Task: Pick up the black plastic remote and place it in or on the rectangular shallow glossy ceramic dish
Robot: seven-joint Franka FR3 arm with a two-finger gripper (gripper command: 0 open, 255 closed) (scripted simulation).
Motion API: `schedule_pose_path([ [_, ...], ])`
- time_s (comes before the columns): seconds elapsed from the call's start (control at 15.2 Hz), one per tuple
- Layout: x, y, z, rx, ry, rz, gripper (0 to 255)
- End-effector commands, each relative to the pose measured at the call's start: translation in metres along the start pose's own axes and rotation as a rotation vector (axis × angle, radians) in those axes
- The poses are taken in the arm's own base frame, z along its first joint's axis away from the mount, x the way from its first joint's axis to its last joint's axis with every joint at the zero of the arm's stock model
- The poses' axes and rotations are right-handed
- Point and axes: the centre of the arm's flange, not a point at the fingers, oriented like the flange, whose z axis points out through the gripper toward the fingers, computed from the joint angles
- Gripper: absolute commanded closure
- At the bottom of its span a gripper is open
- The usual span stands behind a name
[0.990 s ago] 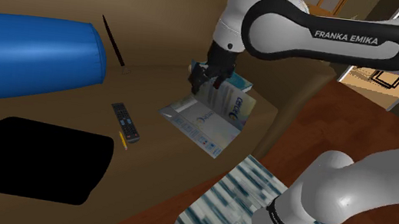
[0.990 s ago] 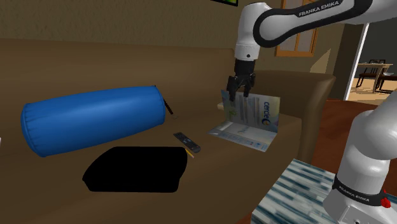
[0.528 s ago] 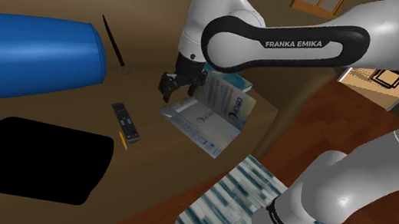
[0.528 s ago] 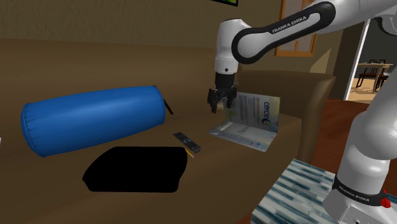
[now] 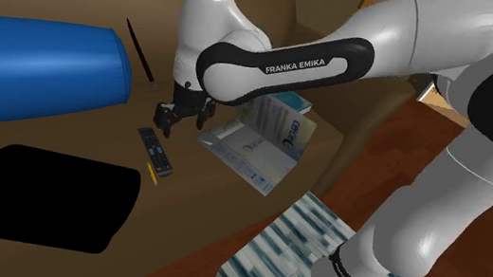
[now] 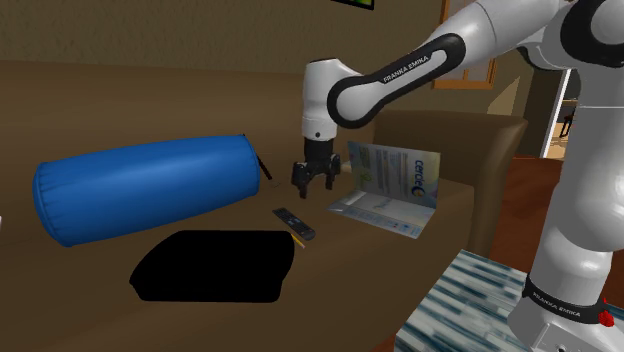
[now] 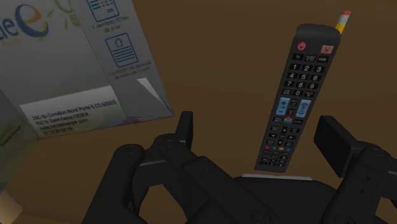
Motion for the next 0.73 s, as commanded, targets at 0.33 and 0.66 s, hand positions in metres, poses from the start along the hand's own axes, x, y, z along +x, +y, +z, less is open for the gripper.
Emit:
schedule_pose_path([
  [0.33,0.034,-0.057,0.052,0.002,-0.011,0.005,0],
  [0.66,0.034,-0.057,0.079,0.002,-0.011,0.005,0],
])
